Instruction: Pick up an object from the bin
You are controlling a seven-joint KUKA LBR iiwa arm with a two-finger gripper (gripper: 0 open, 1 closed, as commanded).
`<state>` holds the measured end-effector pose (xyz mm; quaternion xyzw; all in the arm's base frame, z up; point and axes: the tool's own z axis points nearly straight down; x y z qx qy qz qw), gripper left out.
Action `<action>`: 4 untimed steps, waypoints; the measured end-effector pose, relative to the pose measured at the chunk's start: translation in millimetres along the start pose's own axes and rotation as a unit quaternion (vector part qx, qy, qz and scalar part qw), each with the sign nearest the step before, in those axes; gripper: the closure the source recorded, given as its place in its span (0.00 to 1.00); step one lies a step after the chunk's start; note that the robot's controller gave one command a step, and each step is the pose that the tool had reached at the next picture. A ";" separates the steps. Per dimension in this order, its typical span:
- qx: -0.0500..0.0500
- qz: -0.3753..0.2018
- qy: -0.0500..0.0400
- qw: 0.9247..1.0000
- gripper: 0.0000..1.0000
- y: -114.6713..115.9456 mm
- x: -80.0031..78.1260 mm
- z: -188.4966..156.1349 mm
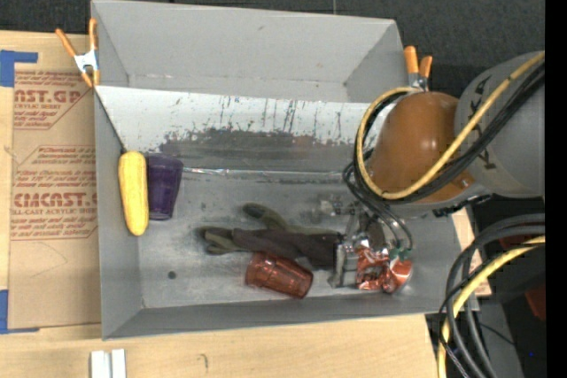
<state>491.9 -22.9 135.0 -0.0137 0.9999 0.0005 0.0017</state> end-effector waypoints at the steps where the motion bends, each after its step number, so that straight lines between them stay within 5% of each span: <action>1: 0.000 0.035 0.002 0.999 1.00 8.2 -3.5 34.2; 2: 0.000 0.035 0.002 0.999 1.00 8.2 -3.5 34.2; 3: 0.001 0.016 0.001 1.000 1.00 14.7 -15.8 -98.9; 4: 0.001 0.016 0.001 1.000 1.00 14.7 -15.8 -98.9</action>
Offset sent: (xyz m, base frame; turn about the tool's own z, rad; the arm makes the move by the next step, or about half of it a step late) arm 0.0000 0.0000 0.0000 0.0000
